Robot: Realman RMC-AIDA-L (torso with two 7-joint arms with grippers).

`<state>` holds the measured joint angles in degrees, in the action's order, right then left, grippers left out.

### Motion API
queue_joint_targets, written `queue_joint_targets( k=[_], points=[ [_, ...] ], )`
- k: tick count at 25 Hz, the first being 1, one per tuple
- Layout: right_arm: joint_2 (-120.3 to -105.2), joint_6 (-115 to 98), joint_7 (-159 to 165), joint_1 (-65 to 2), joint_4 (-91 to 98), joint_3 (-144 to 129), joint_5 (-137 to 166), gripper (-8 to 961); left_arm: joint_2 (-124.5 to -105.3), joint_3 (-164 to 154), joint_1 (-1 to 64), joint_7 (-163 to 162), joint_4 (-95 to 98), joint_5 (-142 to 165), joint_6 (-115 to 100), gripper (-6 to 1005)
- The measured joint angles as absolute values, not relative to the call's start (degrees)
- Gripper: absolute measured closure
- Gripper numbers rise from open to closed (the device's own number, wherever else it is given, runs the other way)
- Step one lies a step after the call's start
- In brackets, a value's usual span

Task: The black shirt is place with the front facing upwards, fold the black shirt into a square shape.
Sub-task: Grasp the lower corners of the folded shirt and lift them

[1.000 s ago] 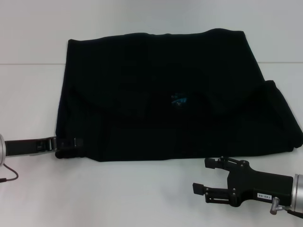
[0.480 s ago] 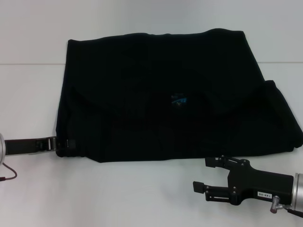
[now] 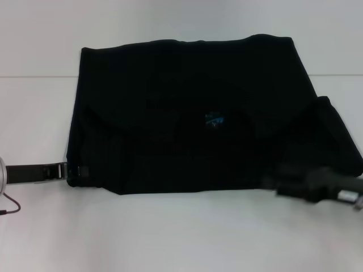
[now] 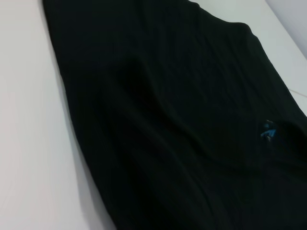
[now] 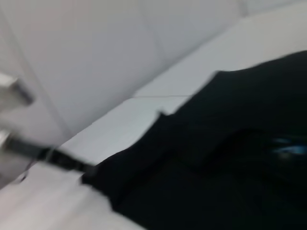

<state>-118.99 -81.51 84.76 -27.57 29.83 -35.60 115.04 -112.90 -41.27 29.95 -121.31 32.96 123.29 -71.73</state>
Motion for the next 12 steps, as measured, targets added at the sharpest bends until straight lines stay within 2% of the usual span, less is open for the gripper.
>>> queue_joint_targets(
  k=[1,4,10,12],
  points=[
    [-118.54,-81.6,89.1,-27.4,31.9,-35.8,115.3,41,-112.89,-41.3,30.0,-121.3,33.0,123.3,-71.8,984],
    [-115.47,-84.3,106.3,-27.0,39.1,-36.1,116.9,41,-112.82,-41.3,30.1,-121.1,33.0,123.3,-72.0,985],
    [-106.71,-89.4,137.6,-29.4,45.0,-35.5,125.0,41,-112.38,-41.3,30.2,-121.1,33.0,123.3,-72.6,981],
    [-105.28,-90.2,142.5,-30.9,46.4,-34.1,130.0,41,-112.37,-41.3,30.1,-121.0,33.0,123.3,-72.7,980]
  ],
)
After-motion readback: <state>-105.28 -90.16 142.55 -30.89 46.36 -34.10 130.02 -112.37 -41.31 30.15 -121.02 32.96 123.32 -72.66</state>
